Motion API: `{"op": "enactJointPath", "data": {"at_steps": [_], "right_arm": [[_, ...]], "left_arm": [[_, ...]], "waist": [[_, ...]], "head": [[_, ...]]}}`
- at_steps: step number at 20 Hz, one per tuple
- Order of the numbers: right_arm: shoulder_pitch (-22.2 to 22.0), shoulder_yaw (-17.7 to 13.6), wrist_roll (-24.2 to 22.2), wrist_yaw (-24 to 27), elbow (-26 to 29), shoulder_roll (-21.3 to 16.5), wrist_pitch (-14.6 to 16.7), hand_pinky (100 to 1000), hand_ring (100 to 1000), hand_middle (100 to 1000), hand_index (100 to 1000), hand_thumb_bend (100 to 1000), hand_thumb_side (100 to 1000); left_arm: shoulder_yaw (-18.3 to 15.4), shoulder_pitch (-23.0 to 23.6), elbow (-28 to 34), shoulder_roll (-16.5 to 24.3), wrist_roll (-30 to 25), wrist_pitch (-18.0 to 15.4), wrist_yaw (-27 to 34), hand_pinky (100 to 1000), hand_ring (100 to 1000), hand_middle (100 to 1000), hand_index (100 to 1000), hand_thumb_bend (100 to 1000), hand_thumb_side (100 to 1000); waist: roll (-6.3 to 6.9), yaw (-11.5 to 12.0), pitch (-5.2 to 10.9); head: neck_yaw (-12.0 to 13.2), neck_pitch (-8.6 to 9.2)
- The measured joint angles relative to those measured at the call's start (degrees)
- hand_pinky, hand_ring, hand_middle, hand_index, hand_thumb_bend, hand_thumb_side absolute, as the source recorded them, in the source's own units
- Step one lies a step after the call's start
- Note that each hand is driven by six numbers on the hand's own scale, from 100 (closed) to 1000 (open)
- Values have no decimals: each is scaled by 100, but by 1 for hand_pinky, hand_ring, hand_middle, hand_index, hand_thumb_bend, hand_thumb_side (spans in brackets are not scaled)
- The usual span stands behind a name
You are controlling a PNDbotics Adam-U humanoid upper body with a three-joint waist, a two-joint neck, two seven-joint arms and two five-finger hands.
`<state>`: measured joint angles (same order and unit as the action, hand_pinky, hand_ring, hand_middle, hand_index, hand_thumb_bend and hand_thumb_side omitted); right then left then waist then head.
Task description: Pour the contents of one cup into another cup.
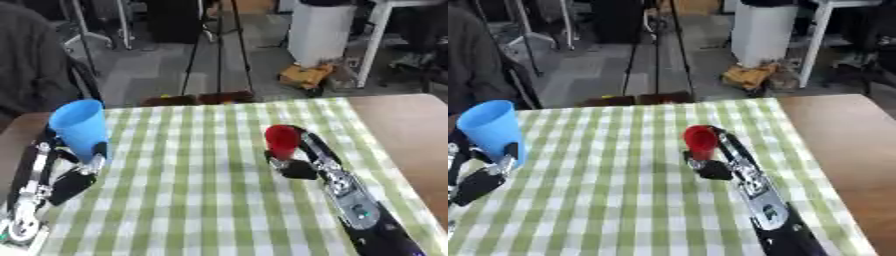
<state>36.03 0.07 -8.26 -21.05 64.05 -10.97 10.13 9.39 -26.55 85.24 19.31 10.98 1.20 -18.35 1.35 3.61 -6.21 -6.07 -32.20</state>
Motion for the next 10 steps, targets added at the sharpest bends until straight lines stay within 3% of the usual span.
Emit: {"op": "enactJointPath", "data": {"at_steps": [10], "right_arm": [[-202,286,-528,661,547,-148,-66,832,805,695,840,146,154]], "left_arm": [[0,37,102,95,-471,25,-145,514,518,576,732,100,261]], "waist": [[-29,-39,151]], "head": [[-2,-94]]}}
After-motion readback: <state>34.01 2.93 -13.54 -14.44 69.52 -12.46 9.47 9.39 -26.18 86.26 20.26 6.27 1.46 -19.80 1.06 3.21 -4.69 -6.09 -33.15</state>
